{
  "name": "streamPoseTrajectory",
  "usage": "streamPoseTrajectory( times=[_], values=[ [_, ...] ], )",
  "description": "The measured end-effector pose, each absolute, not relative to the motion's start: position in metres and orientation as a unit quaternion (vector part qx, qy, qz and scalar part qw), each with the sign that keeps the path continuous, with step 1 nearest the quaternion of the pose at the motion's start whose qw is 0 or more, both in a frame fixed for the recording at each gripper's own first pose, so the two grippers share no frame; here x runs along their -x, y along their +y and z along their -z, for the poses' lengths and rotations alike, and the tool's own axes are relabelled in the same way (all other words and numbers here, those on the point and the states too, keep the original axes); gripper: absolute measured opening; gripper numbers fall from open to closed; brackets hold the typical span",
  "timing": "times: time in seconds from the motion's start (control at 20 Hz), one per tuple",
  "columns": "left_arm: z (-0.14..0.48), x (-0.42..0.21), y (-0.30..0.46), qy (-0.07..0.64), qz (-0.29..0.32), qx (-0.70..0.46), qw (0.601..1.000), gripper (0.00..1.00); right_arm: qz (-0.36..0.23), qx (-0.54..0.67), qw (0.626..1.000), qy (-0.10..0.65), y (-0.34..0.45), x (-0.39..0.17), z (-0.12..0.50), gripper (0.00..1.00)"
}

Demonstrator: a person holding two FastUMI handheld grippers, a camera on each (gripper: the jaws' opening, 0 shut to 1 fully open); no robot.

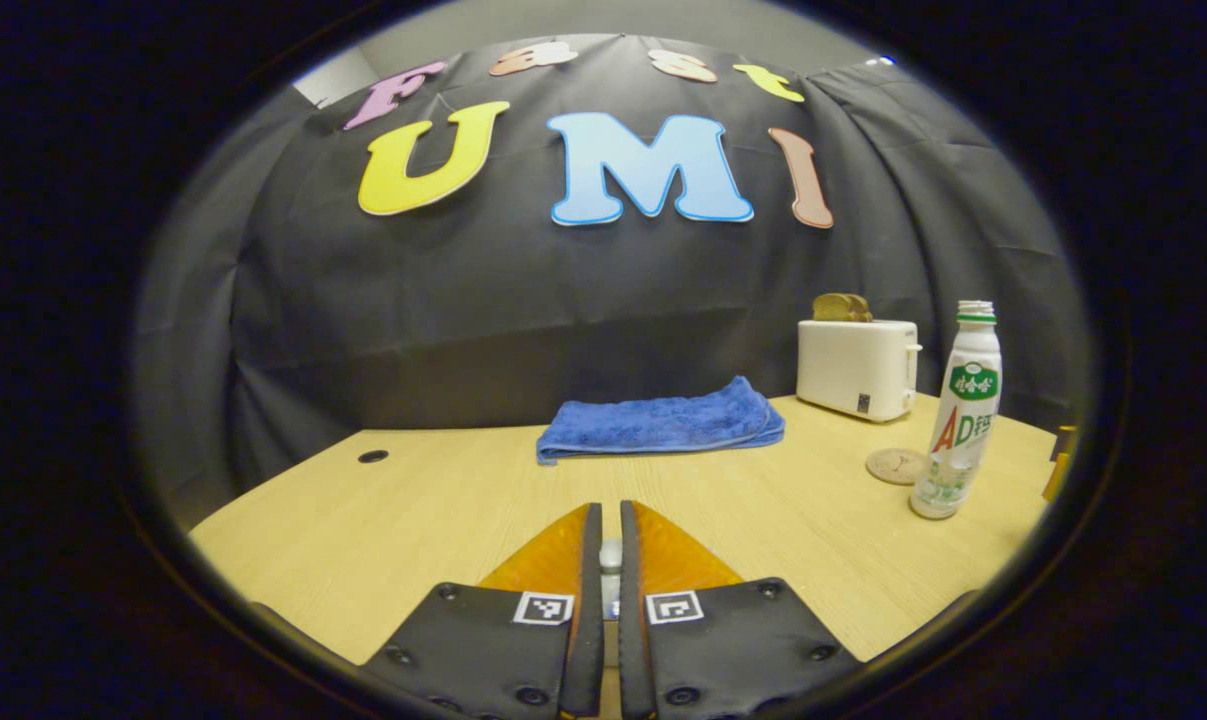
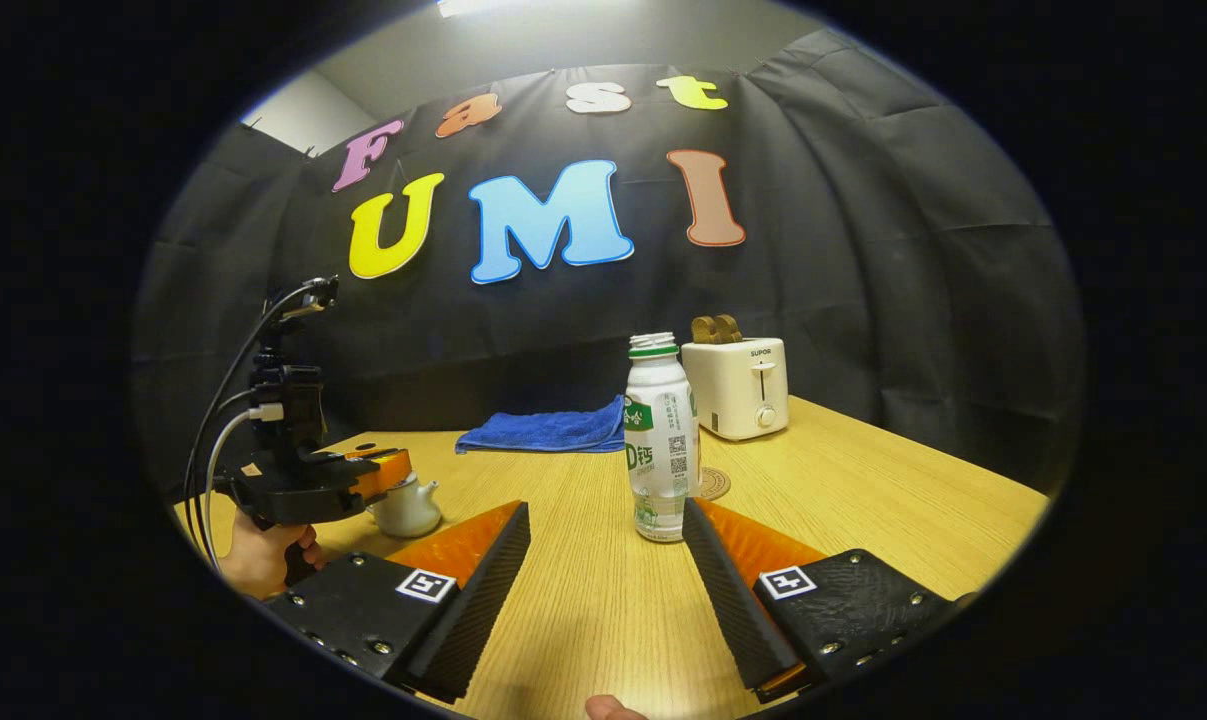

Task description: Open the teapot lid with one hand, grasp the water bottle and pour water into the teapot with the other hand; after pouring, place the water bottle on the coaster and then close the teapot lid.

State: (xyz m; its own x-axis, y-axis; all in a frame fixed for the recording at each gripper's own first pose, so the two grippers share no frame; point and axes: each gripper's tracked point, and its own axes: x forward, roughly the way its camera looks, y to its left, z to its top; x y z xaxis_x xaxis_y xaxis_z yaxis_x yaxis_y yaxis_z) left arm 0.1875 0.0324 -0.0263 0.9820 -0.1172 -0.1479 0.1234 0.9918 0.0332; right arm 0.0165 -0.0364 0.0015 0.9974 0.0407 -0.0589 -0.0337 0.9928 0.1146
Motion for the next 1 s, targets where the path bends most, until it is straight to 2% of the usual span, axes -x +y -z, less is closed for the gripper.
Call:
streamPoseTrajectory(
  times=[0.15,0.55,1.0],
  values=[
    [0.016,-0.187,0.034,0.059,0.065,-0.009,0.996,0.17,-0.025,-0.049,0.998,0.030,-0.036,-0.020,-0.003,0.95],
    [-0.019,-0.167,0.028,0.012,0.086,0.004,0.996,0.17,0.023,0.013,1.000,0.003,-0.078,-0.051,-0.027,0.94],
    [-0.028,-0.159,0.037,0.004,0.098,0.033,0.995,0.17,0.028,0.025,0.998,0.047,-0.098,-0.115,-0.012,0.94]
  ],
)
